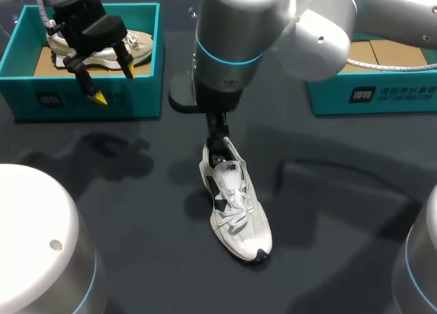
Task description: Take the shoe out of the shoebox, open the shoe tongue, remove and reinsert the insole, then place the shoe into the shoebox
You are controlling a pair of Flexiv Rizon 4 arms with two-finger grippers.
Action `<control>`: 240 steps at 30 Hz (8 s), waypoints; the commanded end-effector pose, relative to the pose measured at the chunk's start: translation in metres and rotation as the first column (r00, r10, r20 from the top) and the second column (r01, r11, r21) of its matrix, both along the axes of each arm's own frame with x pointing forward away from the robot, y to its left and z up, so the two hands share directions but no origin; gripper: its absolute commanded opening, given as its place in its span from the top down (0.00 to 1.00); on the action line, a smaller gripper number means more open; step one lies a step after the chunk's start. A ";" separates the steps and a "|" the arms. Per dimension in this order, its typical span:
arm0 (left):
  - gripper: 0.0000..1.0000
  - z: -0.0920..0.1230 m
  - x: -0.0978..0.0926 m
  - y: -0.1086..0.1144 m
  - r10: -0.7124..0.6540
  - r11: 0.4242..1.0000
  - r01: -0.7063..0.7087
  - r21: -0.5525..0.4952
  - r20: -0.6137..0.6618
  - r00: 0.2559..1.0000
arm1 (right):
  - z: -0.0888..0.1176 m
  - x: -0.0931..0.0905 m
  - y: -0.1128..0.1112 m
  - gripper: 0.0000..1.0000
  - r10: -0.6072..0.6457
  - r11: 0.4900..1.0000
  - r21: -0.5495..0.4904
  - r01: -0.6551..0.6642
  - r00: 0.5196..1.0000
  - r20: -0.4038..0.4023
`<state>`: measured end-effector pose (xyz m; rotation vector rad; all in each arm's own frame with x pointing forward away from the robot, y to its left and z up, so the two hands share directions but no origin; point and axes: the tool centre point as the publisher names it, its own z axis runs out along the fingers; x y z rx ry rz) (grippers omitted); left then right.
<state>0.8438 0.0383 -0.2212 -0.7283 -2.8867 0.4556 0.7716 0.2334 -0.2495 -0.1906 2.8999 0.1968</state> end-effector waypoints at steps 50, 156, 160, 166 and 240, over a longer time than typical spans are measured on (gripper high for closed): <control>0.00 0.000 0.000 0.000 -0.001 1.000 0.001 0.002 0.001 1.000 | -0.120 0.048 -0.004 0.03 0.085 0.990 -0.102 -0.095 0.992 -0.096; 0.00 0.000 0.000 0.000 -0.001 1.000 0.001 0.002 0.001 1.000 | 0.132 0.133 -0.207 1.00 -0.049 0.965 -0.262 0.036 0.998 -0.046; 0.00 0.000 0.000 0.000 -0.001 1.000 0.001 0.002 0.001 1.000 | 0.140 0.162 -0.247 1.00 -0.023 0.960 -0.279 0.010 0.999 -0.046; 0.00 0.000 0.000 0.000 -0.001 1.000 0.001 0.002 0.001 1.000 | 0.147 0.204 -0.315 1.00 -0.002 0.962 -0.273 -0.010 0.999 -0.045; 0.00 0.000 0.000 0.000 -0.001 1.000 0.001 0.002 0.001 1.000 | 0.097 0.333 -0.562 1.00 -0.889 0.449 -0.080 0.890 0.436 -0.143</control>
